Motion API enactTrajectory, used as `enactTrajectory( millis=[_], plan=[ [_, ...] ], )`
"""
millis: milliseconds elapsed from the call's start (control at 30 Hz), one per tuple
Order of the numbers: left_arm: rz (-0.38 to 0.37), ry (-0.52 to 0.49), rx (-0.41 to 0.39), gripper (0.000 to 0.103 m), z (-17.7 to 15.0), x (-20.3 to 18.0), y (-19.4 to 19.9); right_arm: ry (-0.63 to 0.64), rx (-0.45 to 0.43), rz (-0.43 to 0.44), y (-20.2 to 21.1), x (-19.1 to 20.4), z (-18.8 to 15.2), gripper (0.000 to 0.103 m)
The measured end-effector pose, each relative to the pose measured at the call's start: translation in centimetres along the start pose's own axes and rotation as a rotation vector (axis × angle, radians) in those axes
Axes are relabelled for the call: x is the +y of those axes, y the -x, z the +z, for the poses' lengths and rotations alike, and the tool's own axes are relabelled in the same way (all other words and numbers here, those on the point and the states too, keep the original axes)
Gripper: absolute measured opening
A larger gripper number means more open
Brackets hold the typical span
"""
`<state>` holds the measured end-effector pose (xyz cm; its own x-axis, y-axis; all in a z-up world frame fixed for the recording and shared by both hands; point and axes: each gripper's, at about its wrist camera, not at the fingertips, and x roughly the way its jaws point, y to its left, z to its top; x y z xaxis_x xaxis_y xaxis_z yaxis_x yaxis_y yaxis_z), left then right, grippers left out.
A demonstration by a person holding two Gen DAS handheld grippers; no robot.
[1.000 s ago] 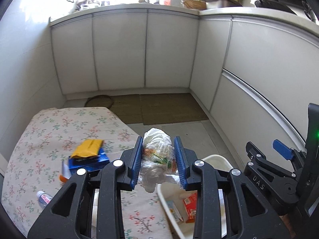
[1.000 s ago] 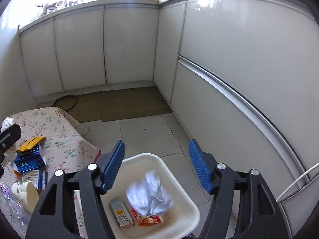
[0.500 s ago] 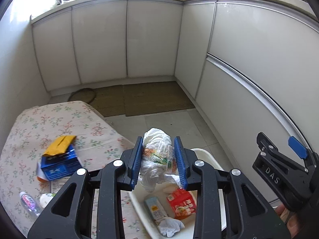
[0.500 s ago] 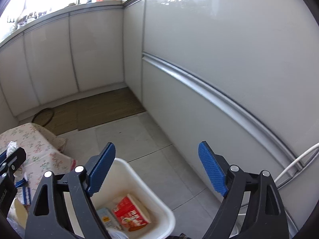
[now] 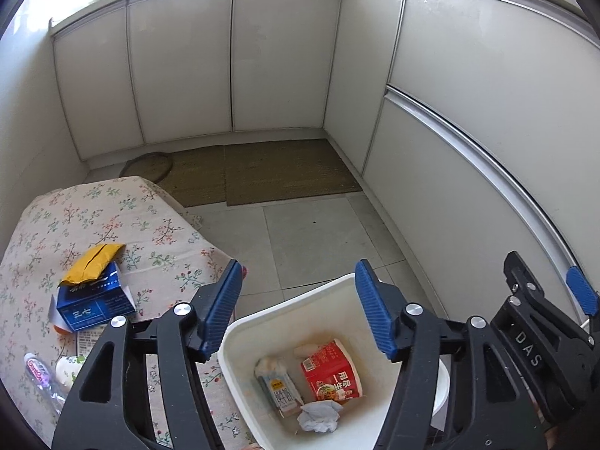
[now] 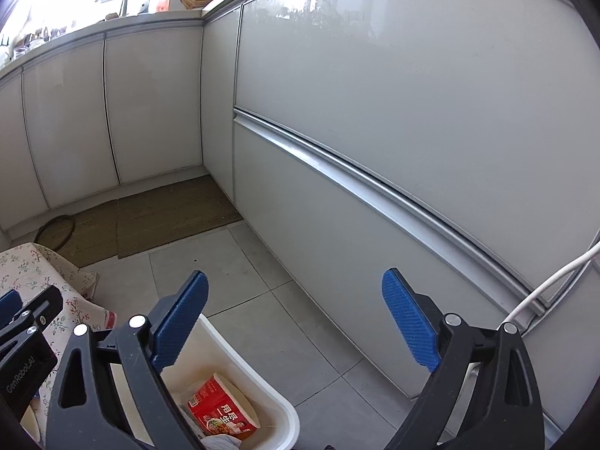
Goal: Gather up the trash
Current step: 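Open both tools to drop the tissue and paper into the bin, then move both tools back over the table toward the bottle and wrapper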
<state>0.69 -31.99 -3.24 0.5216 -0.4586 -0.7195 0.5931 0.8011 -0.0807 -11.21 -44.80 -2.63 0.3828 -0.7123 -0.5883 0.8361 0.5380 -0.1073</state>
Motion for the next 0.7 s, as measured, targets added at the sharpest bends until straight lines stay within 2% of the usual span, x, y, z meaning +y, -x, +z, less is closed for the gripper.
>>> enactTrajectory(
  millis=[300,700],
  plan=[
    [0.047,0.011,-0.03,0.076,-0.4,1.2,1.5,0.019,-0.038,0.027,1.4,1.0,-0.4,0.095],
    [0.133,0.035,-0.074,0.084,-0.9,4.3,3.6,0.056,-0.088,0.079,3.7,3.2,-1.0,0.096]
  ],
)
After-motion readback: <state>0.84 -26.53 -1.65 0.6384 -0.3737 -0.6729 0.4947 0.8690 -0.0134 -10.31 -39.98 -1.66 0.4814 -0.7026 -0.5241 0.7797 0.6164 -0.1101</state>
